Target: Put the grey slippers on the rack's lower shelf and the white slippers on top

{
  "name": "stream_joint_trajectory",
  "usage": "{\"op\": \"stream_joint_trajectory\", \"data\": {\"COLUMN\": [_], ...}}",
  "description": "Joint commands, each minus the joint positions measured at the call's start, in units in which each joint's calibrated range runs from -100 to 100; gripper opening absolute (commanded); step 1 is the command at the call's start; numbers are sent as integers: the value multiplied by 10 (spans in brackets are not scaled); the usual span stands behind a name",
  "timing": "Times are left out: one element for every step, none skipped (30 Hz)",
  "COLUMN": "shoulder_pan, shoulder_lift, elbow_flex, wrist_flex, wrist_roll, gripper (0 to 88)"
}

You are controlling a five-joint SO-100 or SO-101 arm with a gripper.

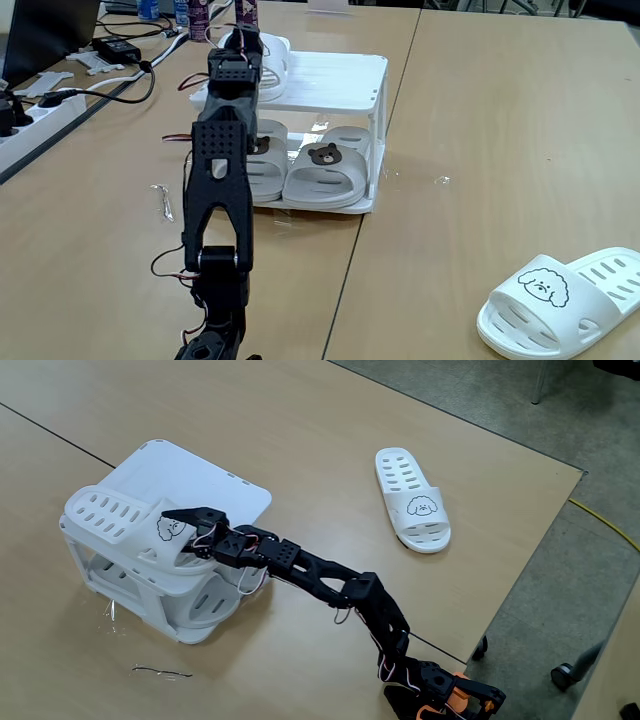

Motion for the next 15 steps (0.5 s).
{"op": "stream_joint_trajectory", "data": {"shoulder_pan": [3, 3, 3, 3, 4, 4, 4, 5, 5, 6, 6, 6, 7, 22, 40], "shoulder_lift": [-137, -156, -177, -199, -222, -254, -281, -307, -337, -367, -397, -427, -455, -487, -509], "elbow_flex": [60, 87, 116, 146, 179, 219, 247, 274, 300, 322, 343, 365, 390, 431, 473], "wrist_flex": [-8, -8, -8, -8, -9, -9, -9, -9, -9, -10, -11, -28, -55, -105, -156], "wrist_roll": [4, 4, 4, 4, 4, 4, 4, 4, 4, 4, 4, 4, 4, 4, 4], "gripper": [288, 288, 288, 288, 288, 287, 287, 286, 285, 281, 252, 200, 143, 92, 80]}}
